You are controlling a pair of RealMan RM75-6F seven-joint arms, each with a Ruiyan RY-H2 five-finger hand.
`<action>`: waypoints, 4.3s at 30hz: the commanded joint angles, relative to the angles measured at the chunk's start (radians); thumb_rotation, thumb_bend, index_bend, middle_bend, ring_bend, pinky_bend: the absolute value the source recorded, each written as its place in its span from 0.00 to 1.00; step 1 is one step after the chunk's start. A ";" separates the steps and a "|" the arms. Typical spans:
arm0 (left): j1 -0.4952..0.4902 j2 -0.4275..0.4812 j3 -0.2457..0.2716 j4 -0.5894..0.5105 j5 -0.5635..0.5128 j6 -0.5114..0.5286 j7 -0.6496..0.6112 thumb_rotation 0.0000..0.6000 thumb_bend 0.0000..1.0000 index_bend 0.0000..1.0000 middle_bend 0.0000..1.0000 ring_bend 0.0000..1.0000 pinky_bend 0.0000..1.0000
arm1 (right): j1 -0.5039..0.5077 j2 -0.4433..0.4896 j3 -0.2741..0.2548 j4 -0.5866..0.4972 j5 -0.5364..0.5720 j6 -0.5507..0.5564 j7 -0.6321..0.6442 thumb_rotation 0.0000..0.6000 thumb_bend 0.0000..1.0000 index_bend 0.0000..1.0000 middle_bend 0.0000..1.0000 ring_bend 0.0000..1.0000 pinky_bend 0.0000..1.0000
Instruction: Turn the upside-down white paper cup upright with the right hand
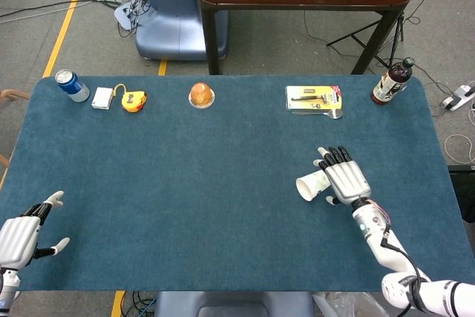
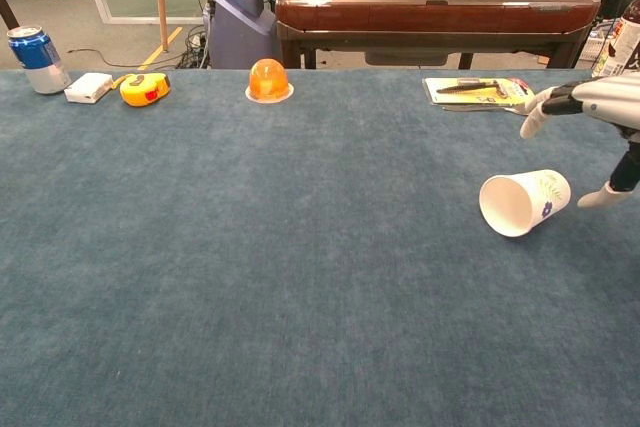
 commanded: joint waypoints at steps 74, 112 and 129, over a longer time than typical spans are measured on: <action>0.002 0.013 0.001 -0.005 -0.007 -0.009 -0.018 1.00 0.15 0.13 0.29 0.27 0.44 | -0.109 -0.076 -0.021 0.317 -0.463 -0.203 1.416 1.00 0.12 0.48 0.13 0.00 0.00; 0.006 0.009 -0.003 -0.008 0.005 0.012 -0.025 1.00 0.15 0.13 0.29 0.27 0.44 | -0.329 0.127 -0.019 -0.104 -0.230 0.420 0.174 1.00 0.01 0.19 0.12 0.00 0.00; 0.013 -0.025 -0.019 0.023 0.004 0.044 -0.013 1.00 0.15 0.17 0.29 0.27 0.46 | -0.449 0.172 -0.033 -0.093 -0.255 0.532 0.219 1.00 0.01 0.21 0.12 0.00 0.00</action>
